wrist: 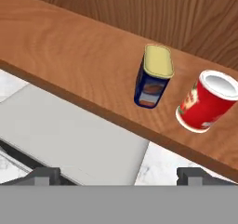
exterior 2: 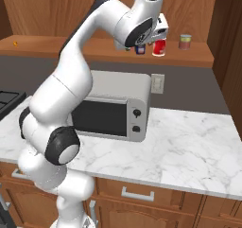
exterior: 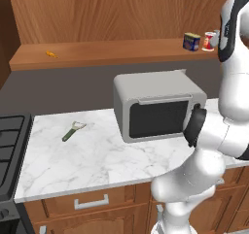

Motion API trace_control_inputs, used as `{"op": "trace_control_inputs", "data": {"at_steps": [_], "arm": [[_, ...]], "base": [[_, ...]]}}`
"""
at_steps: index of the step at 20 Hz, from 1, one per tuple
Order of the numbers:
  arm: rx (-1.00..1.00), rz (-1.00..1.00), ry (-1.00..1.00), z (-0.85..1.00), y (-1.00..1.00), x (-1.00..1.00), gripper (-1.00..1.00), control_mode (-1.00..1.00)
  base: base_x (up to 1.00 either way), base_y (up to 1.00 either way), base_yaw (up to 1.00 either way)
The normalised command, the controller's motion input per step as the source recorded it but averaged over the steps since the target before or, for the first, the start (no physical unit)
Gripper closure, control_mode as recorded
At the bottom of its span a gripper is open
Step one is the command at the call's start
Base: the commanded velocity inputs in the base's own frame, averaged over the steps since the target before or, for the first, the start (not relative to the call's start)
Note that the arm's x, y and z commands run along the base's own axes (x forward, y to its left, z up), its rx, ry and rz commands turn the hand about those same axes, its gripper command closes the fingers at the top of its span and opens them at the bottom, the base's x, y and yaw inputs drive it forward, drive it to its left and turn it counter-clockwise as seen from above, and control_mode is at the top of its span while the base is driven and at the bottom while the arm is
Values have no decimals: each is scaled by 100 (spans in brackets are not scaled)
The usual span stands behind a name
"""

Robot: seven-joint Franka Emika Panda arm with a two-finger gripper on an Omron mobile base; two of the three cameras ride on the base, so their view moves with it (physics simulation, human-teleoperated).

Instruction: Pick the cans from the counter and place them in their designated side in the cabinet.

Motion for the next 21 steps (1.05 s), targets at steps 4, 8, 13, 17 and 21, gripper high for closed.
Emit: {"op": "trace_control_inputs", "data": {"at_steps": [4,8,13,17,21], "arm": [[0,6,-13,-15,23,-70,-100,-100],[0,5,-12,-13,26,-65,-100,-100],[0,4,-11,-10,26,-60,-100,-100],[0,1,-9,-5,27,-50,-100,-100],[0,1,-6,-1,24,-39,-100,-100]], "base": [[0,0,0],[0,0,0],[0,0,0],[0,0,0],[0,0,0]]}}
